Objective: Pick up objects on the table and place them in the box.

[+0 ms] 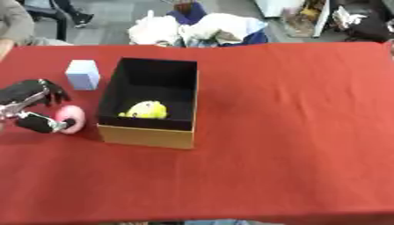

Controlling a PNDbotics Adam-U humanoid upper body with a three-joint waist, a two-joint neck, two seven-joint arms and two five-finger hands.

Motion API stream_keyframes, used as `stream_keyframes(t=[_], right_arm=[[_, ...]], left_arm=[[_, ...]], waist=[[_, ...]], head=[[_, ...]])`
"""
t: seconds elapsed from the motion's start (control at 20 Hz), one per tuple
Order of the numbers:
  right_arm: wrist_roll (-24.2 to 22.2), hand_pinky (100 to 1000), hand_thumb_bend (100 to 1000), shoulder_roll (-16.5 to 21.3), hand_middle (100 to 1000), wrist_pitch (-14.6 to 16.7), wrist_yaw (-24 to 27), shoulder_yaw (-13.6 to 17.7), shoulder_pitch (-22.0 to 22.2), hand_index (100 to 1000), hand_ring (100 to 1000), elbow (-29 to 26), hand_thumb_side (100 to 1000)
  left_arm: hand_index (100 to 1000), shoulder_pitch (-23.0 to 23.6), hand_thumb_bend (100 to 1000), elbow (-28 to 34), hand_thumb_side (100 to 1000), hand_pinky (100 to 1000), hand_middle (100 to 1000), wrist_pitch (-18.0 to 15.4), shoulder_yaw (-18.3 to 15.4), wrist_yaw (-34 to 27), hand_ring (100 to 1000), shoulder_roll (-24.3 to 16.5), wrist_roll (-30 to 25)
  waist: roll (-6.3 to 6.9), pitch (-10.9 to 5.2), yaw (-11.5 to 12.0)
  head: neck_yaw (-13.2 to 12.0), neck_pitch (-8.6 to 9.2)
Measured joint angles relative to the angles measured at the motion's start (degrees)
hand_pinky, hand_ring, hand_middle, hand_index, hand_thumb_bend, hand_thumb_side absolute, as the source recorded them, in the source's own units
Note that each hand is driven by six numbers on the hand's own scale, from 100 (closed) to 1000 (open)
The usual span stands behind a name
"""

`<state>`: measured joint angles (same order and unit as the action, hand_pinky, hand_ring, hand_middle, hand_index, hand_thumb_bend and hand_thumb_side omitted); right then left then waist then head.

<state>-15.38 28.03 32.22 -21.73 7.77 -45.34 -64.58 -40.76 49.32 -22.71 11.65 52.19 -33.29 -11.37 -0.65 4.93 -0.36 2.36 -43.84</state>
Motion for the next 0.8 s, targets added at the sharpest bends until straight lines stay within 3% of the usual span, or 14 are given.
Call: stream_keyframes(t=[0.3,0.5,0.8], right_arm=[[0.03,775,100,-0.01,736,0.01,0.14,0.32,0.01,852,743,0.02,611],[0.15,775,100,-0.01,736,-0.11,0.17,0.35,0.05,852,742,0.03,624],[0.20,774,100,-0.02,734,-0.18,0.23,0.39,0.40,852,742,0.04,640]], left_arm=[[361,-0.13,224,-0.16,196,402,194,-0.34,-0.55,-1.78,220,0.55,1.52],[348,-0.13,123,1.88,179,401,177,0.40,-0.59,-5.05,215,0.55,2.24],[347,-0.79,100,8.91,138,406,174,2.41,-0.84,-11.97,211,-0.23,1.46]], waist=[[-0.02,0.01,-0.02],[-0.04,0.01,-0.02],[0.03,0.00,-0.17]], head=[[-0.02,0.00],[-0.02,0.00],[-0.02,0.00]])
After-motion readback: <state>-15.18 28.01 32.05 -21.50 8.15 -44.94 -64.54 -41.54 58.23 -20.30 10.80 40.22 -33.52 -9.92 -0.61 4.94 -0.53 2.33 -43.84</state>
